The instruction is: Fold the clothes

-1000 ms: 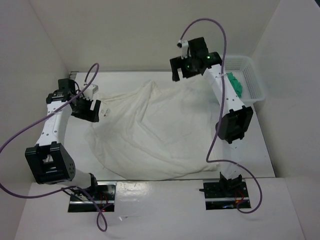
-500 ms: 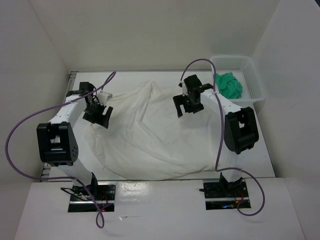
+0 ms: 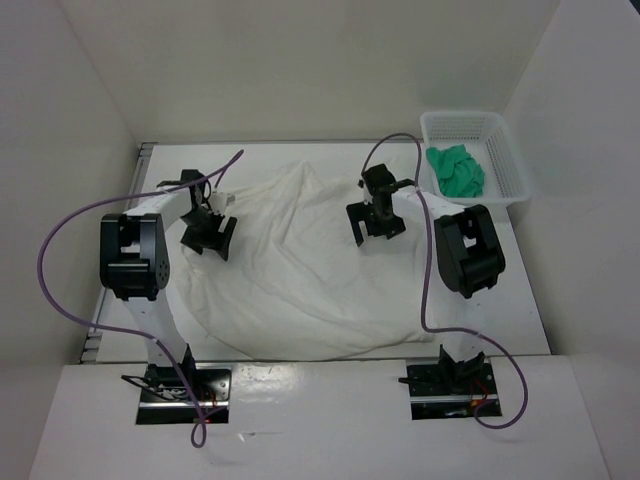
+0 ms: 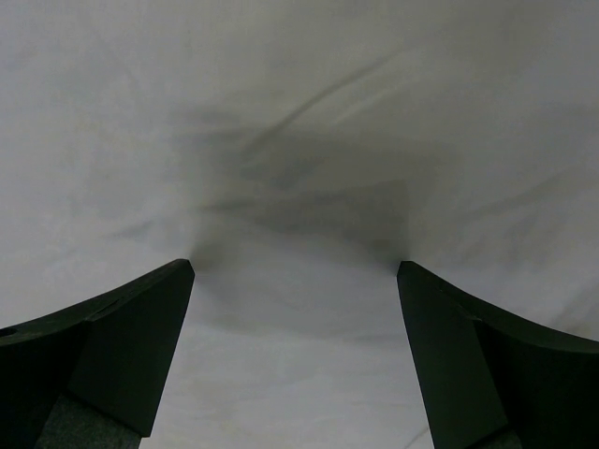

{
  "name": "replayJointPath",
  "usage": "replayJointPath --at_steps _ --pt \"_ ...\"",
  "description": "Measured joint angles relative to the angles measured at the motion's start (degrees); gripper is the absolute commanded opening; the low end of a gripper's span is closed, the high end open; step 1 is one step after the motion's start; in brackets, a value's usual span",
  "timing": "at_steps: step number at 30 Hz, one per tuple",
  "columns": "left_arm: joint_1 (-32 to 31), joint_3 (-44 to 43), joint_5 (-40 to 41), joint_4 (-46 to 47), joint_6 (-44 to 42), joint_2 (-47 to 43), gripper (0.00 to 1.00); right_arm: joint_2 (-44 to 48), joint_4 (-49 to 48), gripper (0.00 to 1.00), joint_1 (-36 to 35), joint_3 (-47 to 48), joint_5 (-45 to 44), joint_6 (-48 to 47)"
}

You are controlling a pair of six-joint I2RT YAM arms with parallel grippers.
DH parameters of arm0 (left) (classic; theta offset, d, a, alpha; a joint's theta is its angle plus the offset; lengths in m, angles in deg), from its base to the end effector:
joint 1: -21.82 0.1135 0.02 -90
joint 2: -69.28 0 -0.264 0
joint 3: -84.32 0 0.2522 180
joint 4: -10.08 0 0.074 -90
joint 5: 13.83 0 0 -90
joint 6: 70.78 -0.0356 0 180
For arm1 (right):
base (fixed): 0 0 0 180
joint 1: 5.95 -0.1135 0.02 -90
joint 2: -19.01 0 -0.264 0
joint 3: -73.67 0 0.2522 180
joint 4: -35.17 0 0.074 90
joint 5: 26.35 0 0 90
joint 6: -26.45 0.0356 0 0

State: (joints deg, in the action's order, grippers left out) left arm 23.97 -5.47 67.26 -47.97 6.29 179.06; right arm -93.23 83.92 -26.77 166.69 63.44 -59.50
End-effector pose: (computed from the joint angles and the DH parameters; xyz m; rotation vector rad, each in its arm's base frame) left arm 0.3689 0.0083 0.1689 0.2969 2.8938 -0.1847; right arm 0.3732 0.1418 0.1732 -0.4020 2.7338 0.1109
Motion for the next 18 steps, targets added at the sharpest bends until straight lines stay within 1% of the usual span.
replayJointPath --at_steps 4,9,17,18 --pt "0.00 -1.90 1.70 0.24 1.55 1.88 0.87 -2.03 -0.07 0.98 -0.07 0.76 -0.66 0.24" --pt "0.00 -5.03 3.74 0.48 3.15 4.17 0.87 -4.85 -0.09 0.98 -0.02 4.48 -2.12 0.37" --pt "1.81 -11.41 3.80 1.51 4.87 8.15 0.87 -13.49 1.49 0.98 3.45 18.40 -1.11 -0.74" --pt "2.16 -12.20 3.72 1.57 5.42 8.72 0.87 -15.15 2.23 0.98 4.07 21.27 -1.11 -1.01"
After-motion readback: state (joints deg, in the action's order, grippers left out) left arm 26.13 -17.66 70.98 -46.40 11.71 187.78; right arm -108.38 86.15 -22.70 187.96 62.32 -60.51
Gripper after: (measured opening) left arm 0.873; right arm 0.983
